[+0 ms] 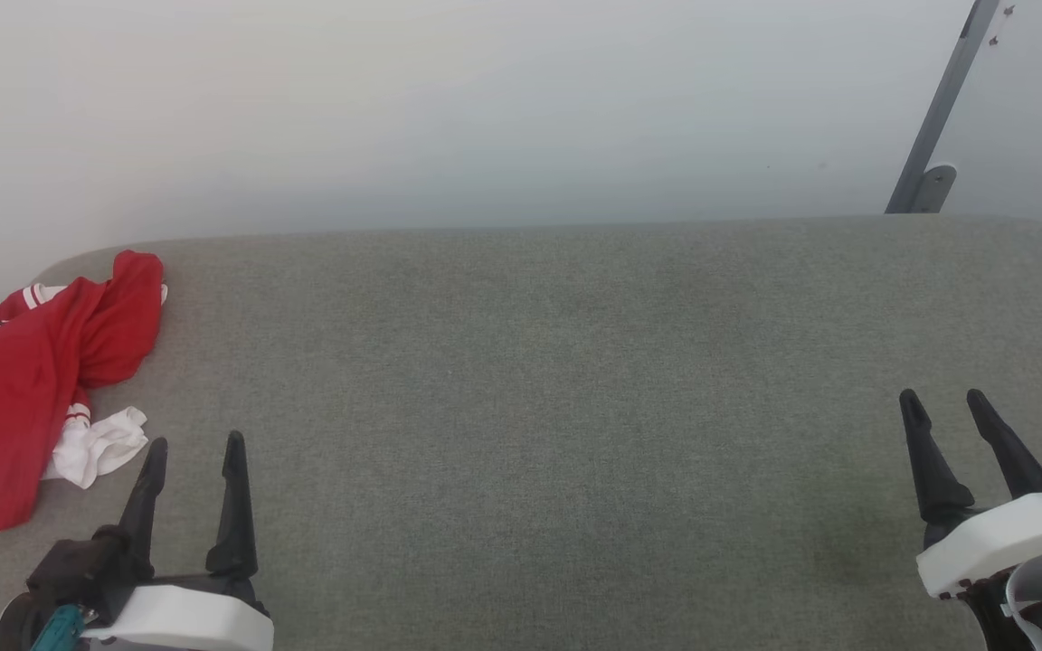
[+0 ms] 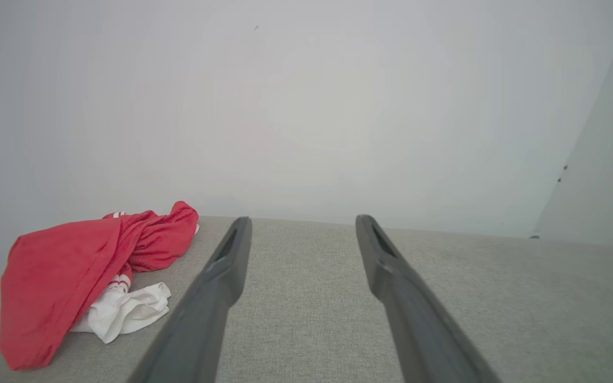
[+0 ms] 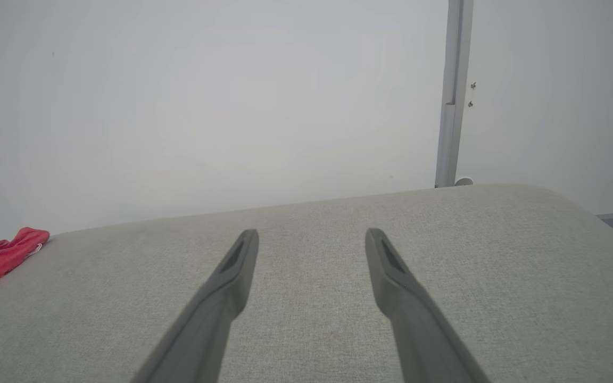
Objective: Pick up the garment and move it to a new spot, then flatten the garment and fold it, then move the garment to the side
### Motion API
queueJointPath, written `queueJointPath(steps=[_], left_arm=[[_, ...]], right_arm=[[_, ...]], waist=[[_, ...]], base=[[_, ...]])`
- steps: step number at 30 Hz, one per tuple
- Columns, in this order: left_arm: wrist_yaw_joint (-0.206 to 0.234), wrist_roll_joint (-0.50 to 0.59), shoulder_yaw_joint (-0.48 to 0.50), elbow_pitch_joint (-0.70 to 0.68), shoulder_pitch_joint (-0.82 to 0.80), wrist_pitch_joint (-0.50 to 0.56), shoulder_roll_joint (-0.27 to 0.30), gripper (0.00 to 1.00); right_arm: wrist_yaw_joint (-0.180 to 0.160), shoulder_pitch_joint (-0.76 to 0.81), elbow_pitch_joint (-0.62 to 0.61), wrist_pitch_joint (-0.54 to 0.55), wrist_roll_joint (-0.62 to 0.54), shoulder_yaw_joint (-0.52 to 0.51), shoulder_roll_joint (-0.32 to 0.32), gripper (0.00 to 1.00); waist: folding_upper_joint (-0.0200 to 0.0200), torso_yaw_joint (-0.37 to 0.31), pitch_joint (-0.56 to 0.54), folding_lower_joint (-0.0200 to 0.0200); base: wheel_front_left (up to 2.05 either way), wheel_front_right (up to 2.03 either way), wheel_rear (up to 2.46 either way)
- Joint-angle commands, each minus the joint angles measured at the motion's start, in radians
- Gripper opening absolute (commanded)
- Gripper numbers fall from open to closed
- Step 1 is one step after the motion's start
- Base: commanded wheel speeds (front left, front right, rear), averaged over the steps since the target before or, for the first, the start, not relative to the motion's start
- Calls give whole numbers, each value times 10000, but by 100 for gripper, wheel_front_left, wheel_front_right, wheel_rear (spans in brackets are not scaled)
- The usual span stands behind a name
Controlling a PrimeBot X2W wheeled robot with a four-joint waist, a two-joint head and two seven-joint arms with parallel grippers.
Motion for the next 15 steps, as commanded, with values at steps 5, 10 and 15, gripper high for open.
queueJointPath(steps=[5,10,15], left_arm=[[-64,478,23,-77,171,-179,81,100],[-109,482,24,-23,168,-183,104,100],[-156,409,30,43,120,-183,104,100]], right_arm=[[0,-35,-112,-173,-417,35,-66,100],[0,-5,-117,-210,-443,3,-71,100],[0,15,-82,-252,-447,-26,-87,100]], waist=[[-1,-23,-27,-1],[-1,-23,-20,-1],[-1,-5,-19,-1]], base=[[0,0,0],[0,0,0],[0,0,0]])
